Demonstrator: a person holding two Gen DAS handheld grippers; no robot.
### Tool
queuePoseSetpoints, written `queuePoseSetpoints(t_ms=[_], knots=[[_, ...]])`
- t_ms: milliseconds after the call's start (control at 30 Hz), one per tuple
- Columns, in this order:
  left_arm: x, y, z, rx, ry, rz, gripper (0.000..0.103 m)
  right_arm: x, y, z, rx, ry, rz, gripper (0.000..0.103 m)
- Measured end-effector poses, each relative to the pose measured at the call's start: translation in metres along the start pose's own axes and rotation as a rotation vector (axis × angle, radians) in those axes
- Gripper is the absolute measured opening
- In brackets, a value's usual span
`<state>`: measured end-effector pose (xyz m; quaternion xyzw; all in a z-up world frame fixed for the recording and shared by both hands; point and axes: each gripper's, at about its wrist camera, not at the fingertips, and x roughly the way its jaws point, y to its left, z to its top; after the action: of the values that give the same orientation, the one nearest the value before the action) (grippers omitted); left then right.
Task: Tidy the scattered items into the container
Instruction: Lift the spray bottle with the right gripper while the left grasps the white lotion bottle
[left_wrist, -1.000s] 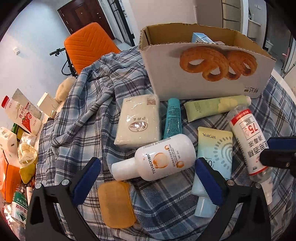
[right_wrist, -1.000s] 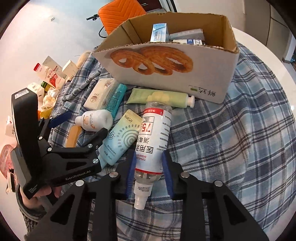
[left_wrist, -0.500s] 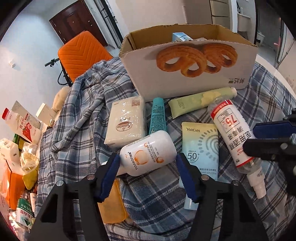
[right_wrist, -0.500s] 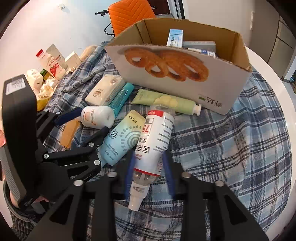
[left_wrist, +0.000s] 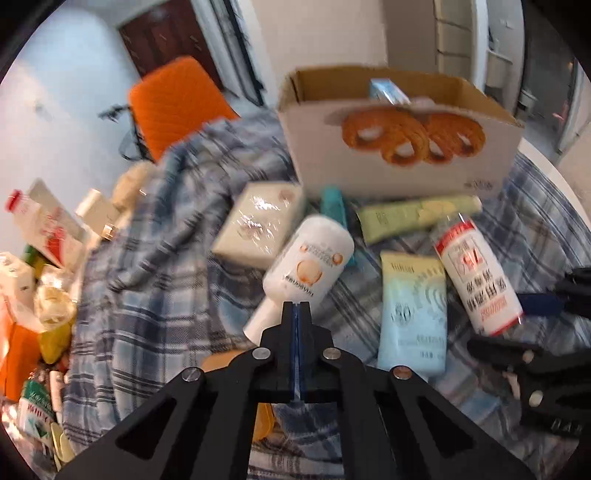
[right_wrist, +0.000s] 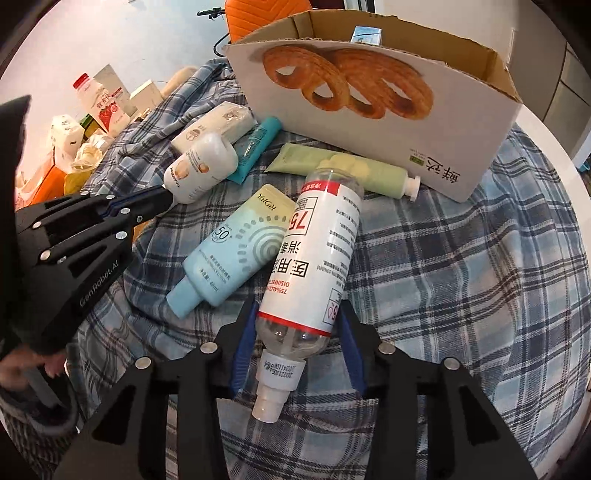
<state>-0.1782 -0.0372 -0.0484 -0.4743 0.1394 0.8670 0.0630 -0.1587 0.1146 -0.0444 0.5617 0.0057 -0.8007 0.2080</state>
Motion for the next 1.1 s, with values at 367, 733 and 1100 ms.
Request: queuePoseSetpoints(t_ms=[367, 733, 1100], knots=[[0.002, -0.012, -0.002, 0.082, -0.008, -0.036, 0.02, -0.02, -0.009, -0.008, -0.014, -0.036, 0.032, 0.04], [0.015, -0.025, 0.022, 0.139, -0.036, 0.0, 0.075, -0.061, -0.021, -0.008, -0.031, -0.12, 0.022, 0.039], [0.029, -0.009, 0.02, 0.073, -0.002, 0.027, 0.047, -0.037, -0.033, -0.025, -0.065, -0.034, 0.011, 0.039]])
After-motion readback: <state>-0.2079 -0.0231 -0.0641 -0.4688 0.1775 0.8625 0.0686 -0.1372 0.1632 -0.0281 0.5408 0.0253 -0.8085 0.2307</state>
